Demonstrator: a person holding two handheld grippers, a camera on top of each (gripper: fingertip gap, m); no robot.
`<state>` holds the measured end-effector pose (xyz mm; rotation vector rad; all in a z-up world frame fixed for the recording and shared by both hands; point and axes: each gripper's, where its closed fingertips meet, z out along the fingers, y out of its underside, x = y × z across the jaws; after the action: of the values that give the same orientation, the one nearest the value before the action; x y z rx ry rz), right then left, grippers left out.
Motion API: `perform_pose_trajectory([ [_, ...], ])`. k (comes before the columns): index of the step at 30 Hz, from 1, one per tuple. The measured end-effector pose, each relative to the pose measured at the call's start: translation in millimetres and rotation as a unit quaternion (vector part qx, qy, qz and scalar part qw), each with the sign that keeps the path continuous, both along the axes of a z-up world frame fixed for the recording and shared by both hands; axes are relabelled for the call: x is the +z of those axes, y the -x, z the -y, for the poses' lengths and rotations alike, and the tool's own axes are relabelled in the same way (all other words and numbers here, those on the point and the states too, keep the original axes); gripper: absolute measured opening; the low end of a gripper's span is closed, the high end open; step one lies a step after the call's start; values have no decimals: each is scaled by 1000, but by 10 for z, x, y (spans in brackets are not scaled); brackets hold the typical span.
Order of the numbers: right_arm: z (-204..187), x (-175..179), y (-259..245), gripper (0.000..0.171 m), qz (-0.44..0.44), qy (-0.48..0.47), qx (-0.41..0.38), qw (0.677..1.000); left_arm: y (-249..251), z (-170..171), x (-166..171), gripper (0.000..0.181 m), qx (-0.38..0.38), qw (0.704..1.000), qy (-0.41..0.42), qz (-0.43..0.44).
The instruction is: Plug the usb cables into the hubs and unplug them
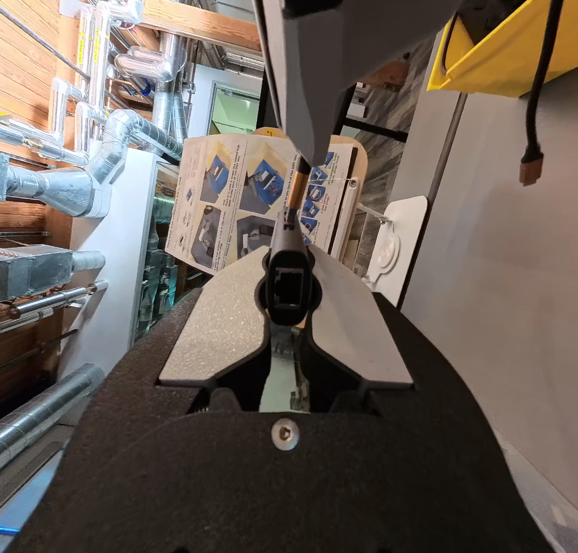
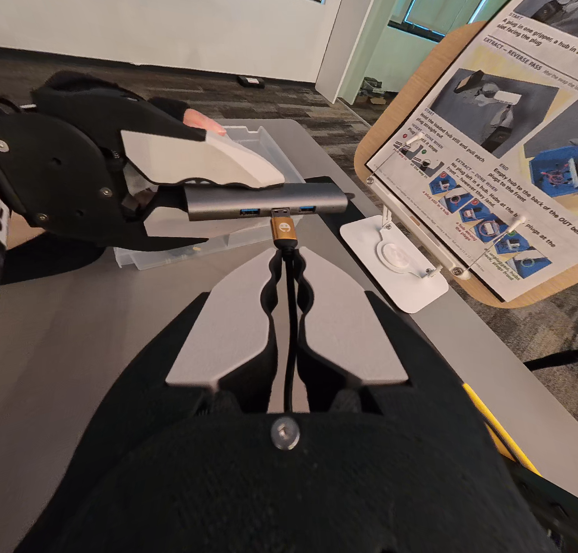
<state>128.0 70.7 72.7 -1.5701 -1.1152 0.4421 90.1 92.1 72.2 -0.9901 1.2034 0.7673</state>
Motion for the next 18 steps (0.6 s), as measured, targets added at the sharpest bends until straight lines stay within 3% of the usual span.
perform_pose_trajectory([
  [18,128,107,-11,8,29,-37,-7,999,-33,28,67,17,4,1000,-21,20],
])
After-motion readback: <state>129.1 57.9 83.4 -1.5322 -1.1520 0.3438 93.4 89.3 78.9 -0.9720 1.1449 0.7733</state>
